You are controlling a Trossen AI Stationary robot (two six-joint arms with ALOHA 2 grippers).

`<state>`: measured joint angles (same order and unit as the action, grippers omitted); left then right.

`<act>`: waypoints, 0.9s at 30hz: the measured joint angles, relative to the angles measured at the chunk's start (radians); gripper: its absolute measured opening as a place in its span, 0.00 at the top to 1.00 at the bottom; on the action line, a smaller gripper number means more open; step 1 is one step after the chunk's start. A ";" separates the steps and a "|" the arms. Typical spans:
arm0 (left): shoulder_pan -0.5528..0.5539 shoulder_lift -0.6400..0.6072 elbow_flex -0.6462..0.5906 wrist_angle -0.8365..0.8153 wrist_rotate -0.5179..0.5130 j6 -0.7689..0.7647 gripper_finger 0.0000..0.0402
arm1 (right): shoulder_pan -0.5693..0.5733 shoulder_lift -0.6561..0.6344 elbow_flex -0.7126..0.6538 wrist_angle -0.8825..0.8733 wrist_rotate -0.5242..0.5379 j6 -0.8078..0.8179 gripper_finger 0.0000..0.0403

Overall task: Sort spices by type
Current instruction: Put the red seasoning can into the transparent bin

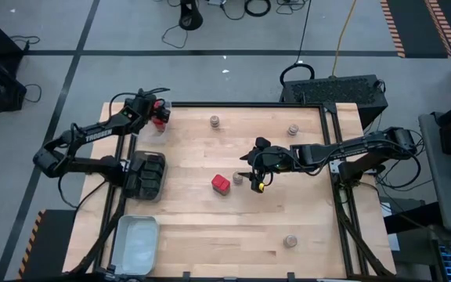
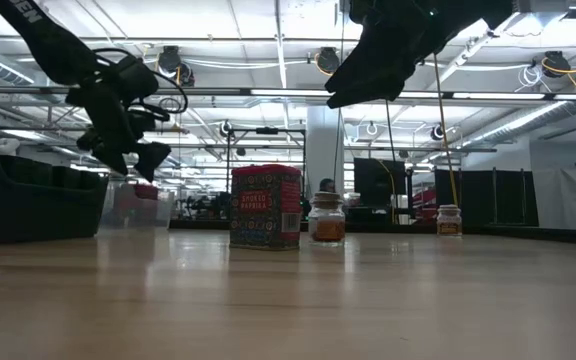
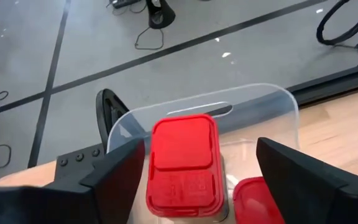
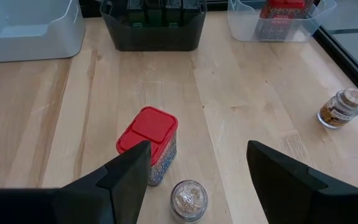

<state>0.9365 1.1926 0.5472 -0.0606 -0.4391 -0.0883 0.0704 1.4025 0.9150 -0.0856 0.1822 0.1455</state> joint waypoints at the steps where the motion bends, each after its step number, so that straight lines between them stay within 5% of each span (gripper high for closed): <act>1: 0.000 -0.008 0.000 -0.002 0.001 0.000 0.21 | 0.000 0.000 0.000 0.000 0.000 0.000 0.39; 7: -0.003 -0.084 0.001 -0.037 0.058 0.026 0.21 | 0.000 0.000 0.000 0.000 0.000 0.000 0.39; 12: -0.004 -0.130 0.059 -0.243 0.221 0.023 0.22 | 0.000 0.000 0.000 0.000 0.000 -0.008 0.39; 16: -0.022 -0.144 0.118 -0.369 0.230 0.023 0.27 | 0.000 0.000 0.000 0.006 0.000 -0.015 0.39; 22: -0.073 -0.145 0.188 -0.489 0.254 0.025 0.45 | 0.000 0.000 0.000 0.006 0.000 -0.016 0.39; 27: -0.095 -0.133 0.192 -0.554 0.255 0.042 0.71 | 0.000 0.000 0.000 0.006 0.000 -0.016 0.39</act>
<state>0.8417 1.0598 0.7387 -0.6147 -0.1841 -0.0458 0.0704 1.4029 0.9150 -0.0792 0.1822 0.1291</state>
